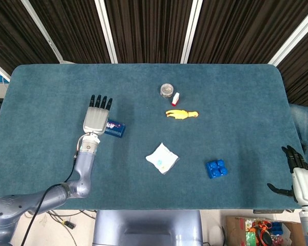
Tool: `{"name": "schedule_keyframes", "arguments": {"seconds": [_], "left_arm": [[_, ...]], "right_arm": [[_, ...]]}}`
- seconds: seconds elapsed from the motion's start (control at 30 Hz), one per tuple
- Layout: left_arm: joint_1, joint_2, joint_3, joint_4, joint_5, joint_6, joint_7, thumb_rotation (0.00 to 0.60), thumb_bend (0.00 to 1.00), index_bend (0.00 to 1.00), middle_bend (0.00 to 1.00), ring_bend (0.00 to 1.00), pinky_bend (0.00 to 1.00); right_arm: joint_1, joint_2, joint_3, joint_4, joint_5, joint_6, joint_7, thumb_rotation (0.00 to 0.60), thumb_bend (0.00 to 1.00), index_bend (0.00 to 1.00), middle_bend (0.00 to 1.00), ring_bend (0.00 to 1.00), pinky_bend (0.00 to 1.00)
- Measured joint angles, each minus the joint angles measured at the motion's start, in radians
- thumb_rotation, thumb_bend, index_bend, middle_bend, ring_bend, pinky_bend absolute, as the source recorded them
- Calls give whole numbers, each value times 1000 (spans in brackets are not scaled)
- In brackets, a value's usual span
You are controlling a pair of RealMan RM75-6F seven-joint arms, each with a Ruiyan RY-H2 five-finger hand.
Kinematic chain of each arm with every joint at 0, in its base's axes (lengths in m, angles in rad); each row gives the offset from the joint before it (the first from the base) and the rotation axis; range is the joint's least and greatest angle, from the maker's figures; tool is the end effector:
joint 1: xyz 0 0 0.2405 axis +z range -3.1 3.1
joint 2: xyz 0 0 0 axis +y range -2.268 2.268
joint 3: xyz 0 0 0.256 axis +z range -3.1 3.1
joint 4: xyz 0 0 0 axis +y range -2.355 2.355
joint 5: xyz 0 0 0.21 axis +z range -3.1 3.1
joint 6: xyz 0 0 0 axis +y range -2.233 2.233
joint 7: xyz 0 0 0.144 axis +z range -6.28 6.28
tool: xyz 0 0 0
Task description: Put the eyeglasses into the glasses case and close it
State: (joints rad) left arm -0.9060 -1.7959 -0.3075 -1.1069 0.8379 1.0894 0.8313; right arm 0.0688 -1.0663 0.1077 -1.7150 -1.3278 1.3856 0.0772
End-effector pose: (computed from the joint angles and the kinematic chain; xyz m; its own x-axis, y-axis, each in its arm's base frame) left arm -0.1298 0.4148 -0.0277 0.7171 0.0197 0.6967 0.6925 -0.1322 -0.7091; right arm -0.3196 -0.1847 0.1691 0.2430 -0.0397 0.9692 -0.9552 0.1640 0.2462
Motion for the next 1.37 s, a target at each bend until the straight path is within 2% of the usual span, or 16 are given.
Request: {"name": "schedule_keyframes", "arguments": {"seconds": [0.13, 0.33, 0.57, 0.67, 0.87, 1.07, 1.17, 1.37], "left_arm": [[42, 69, 4, -138, 6, 52, -8, 600, 394, 70, 36, 0, 26], [132, 221, 25, -430, 7, 127, -23, 600, 389, 75, 35, 0, 20], [264, 451, 100, -763, 46, 192, -76, 600, 382, 73, 33, 0, 20], [330, 530, 144, -850, 105, 222, -128, 600, 372, 72, 32, 0, 20], [433, 612, 211, -916, 251, 297, -250, 600, 371, 71, 28, 0, 20], [490, 647, 234, -921, 361, 386, -296, 600, 371, 71, 29, 0, 17], [508, 654, 242, -919, 397, 401, -299, 600, 371, 72, 29, 0, 17], [525, 672, 255, -943, 399, 386, -292, 600, 371, 72, 26, 0, 12]], "right_arm": [[-1, -3, 1, 1, -1, 5, -4, 600, 124, 6, 0, 80, 186], [-1, -6, 0, 7, -12, 13, -13, 600, 124, 6, 0, 75, 186], [-3, -17, -3, 28, -41, 38, -31, 600, 124, 6, 0, 65, 186], [-5, -20, -1, 30, -41, 44, -27, 600, 124, 6, 0, 51, 186], [-6, -24, 1, 31, -39, 48, -31, 600, 124, 6, 0, 51, 186], [-7, -28, 1, 35, -48, 57, -30, 600, 124, 6, 0, 51, 186], [-8, -29, 1, 35, -50, 59, -29, 600, 123, 6, 0, 51, 186], [-10, -28, 1, 35, -52, 62, -27, 600, 124, 6, 0, 51, 186]]}}
